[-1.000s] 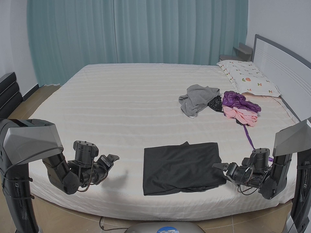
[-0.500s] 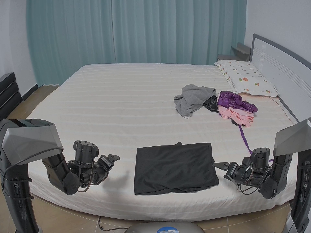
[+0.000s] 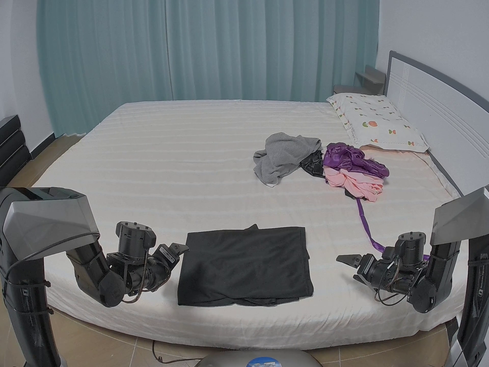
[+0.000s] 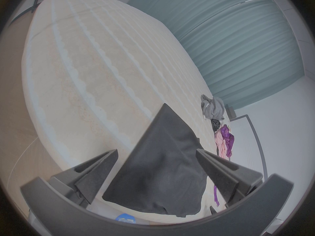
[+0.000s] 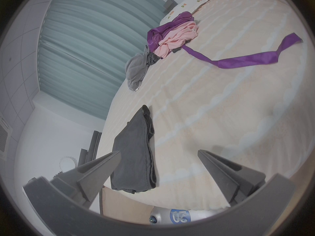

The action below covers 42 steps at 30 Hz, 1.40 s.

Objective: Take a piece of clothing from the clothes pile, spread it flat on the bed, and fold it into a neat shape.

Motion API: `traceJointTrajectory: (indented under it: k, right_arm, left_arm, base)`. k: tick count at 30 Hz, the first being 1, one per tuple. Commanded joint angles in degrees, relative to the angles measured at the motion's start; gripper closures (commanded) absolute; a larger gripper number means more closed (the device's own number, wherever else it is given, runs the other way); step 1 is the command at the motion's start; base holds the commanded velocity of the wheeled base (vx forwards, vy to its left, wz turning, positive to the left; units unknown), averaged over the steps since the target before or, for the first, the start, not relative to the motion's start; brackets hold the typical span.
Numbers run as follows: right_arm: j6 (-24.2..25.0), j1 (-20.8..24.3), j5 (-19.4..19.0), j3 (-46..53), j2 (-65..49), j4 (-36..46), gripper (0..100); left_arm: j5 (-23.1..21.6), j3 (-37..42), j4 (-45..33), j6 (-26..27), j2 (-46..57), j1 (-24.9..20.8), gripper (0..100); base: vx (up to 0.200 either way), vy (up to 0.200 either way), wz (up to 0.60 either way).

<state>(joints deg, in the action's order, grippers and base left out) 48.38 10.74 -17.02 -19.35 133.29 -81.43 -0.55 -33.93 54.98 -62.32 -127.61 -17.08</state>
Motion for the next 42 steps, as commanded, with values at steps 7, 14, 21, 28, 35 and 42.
traceJointTrajectory:
  k: [7, 14, 21, 28, 35, 42]
  right_arm:
    - [0.0, 0.3, 0.1, 0.4, 0.6, -0.1, 0]
    - [0.0, 0.5, 0.1, 0.2, 0.7, 0.0, 0]
    - [-0.1, 1.1, 0.2, -0.8, 1.4, 0.0, 0]
    - [-0.3, 1.3, 0.1, -1.7, 1.6, 0.0, 0]
    - [-0.6, 1.4, -0.2, -4.0, 3.0, -0.6, 0]
    - [-0.9, 1.6, -0.1, -4.6, 3.3, -0.6, 0]
  left_arm:
    - [-0.1, 1.0, 0.0, -0.2, 0.3, 0.5, 0]
    - [-0.1, -1.6, 0.0, 1.1, -0.7, 0.9, 0]
    - [-0.1, -7.4, -0.6, 6.1, -4.0, 1.0, 0]
    - [2.1, -19.5, -1.8, 15.8, -13.3, 0.8, 0]
    - [6.3, -26.7, -5.5, 18.2, -17.7, -0.9, 0]
    - [9.3, -32.5, -10.2, 18.1, -19.5, -1.4, 0]
  base:
    - [0.171, 0.000, 0.00]
    - [0.000, 0.000, 0.00]
    - [0.000, 0.000, 0.00]
    - [0.000, 0.000, 0.00]
    - [0.000, 0.000, 0.00]
    - [0.000, 0.000, 0.00]
